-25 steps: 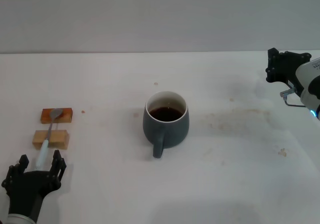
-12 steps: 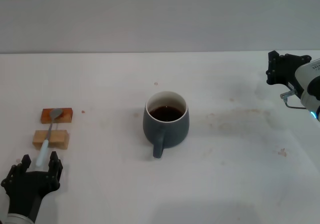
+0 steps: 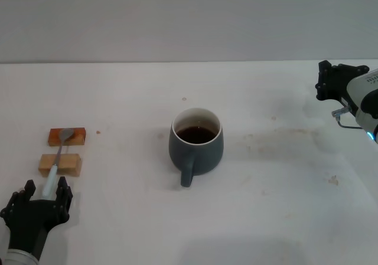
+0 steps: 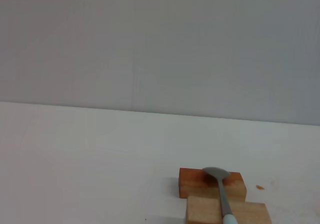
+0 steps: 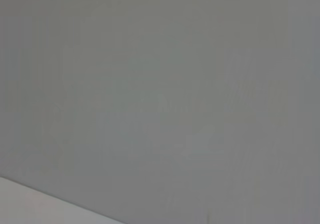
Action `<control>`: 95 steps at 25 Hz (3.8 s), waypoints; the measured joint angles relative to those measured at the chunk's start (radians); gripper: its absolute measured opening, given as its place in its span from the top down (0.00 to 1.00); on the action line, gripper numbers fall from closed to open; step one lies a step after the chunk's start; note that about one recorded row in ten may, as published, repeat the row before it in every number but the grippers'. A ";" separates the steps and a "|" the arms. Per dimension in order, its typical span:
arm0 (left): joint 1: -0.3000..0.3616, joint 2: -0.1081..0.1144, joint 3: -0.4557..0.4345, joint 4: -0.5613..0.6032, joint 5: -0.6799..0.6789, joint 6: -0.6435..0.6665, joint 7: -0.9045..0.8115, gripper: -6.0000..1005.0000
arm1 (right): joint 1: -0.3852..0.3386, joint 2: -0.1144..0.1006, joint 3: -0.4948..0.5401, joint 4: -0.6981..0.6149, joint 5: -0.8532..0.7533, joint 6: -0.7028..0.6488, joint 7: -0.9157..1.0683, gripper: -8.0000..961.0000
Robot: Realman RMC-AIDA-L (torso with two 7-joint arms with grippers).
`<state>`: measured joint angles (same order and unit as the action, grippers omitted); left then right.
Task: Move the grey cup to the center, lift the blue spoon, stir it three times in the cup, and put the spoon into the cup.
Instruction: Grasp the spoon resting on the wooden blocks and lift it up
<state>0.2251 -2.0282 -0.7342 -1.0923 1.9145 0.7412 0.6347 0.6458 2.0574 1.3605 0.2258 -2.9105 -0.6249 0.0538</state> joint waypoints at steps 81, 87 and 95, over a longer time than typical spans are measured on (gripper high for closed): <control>0.000 0.002 -0.002 -0.009 0.008 -0.021 0.006 0.74 | 0.002 0.004 0.003 0.009 -0.006 0.010 -0.003 0.99; 0.000 0.002 -0.002 -0.008 0.008 -0.020 0.007 0.76 | 0.002 0.004 0.003 0.009 -0.006 0.010 -0.003 0.99; -0.002 -0.010 -0.005 -0.002 0.008 -0.014 0.034 0.80 | 0.002 0.004 0.003 0.010 -0.006 0.010 -0.003 0.99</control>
<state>0.2232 -2.0385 -0.7396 -1.0941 1.9221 0.7272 0.6685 0.6474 2.0617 1.3637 0.2360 -2.9162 -0.6151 0.0506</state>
